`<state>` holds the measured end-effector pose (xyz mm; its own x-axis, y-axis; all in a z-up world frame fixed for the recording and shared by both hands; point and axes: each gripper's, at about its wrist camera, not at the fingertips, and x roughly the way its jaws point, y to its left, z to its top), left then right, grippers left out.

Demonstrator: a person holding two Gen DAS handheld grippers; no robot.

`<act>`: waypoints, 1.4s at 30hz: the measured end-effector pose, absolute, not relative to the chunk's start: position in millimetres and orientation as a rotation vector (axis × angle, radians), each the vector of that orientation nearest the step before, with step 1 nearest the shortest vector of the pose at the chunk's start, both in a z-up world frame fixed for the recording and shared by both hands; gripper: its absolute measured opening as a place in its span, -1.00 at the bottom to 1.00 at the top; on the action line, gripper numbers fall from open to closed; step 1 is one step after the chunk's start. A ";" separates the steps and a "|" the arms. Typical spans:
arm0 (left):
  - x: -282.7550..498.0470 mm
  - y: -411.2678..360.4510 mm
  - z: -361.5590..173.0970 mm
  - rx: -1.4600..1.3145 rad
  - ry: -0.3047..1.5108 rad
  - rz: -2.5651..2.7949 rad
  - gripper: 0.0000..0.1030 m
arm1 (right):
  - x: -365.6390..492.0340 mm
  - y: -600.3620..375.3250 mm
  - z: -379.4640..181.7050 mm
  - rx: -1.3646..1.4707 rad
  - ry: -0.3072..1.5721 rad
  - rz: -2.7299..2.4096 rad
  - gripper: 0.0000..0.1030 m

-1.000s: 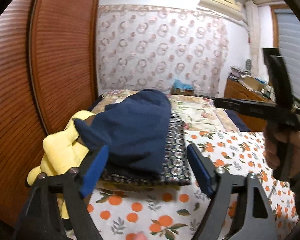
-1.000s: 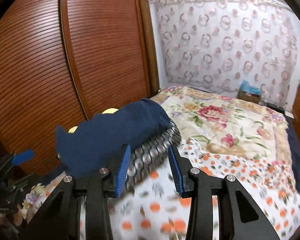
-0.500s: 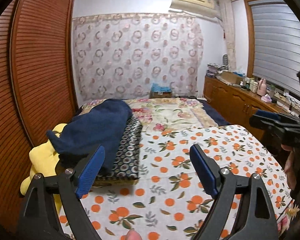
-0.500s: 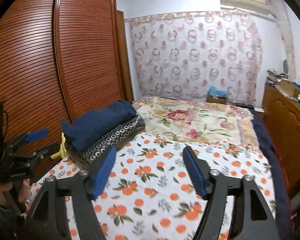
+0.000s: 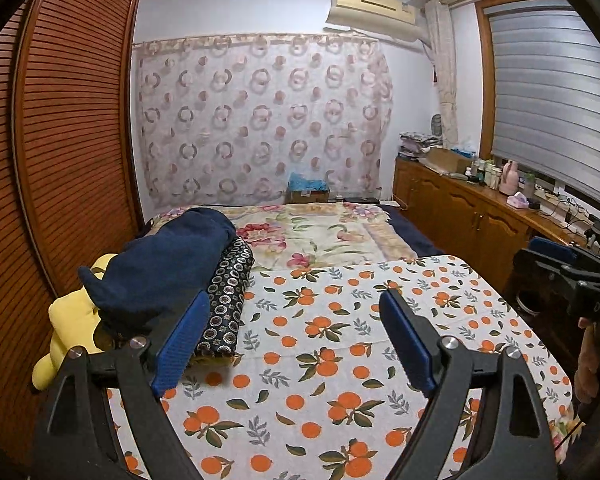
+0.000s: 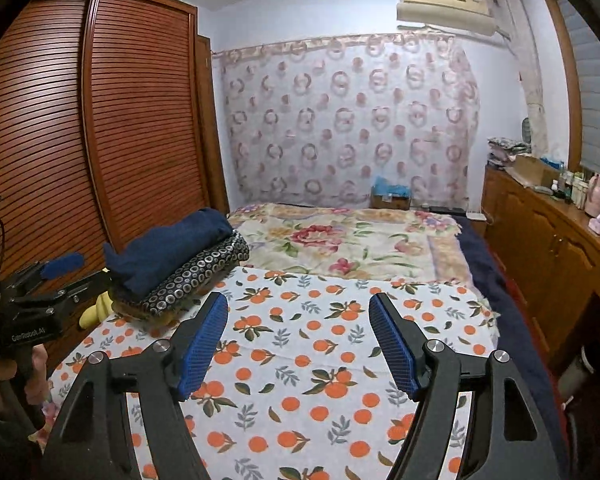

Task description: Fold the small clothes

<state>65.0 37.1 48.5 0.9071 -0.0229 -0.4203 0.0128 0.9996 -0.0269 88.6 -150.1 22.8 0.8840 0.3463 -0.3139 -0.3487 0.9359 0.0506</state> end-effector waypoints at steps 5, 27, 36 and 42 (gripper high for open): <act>64.0 33.4 48.1 -0.032 0.436 -0.016 0.69 | 81.5 -143.1 21.6 0.003 0.317 0.346 0.46; 58.8 37.7 48.4 -0.055 0.408 0.002 0.69 | 81.0 -156.4 23.1 0.008 0.312 0.319 0.46; 57.8 39.5 50.4 -0.046 0.409 0.008 0.69 | 81.3 -160.4 23.7 0.015 0.318 0.323 0.46; 58.0 39.7 52.3 -0.047 0.408 0.008 0.69 | 83.1 -163.3 24.1 0.015 0.318 0.321 0.46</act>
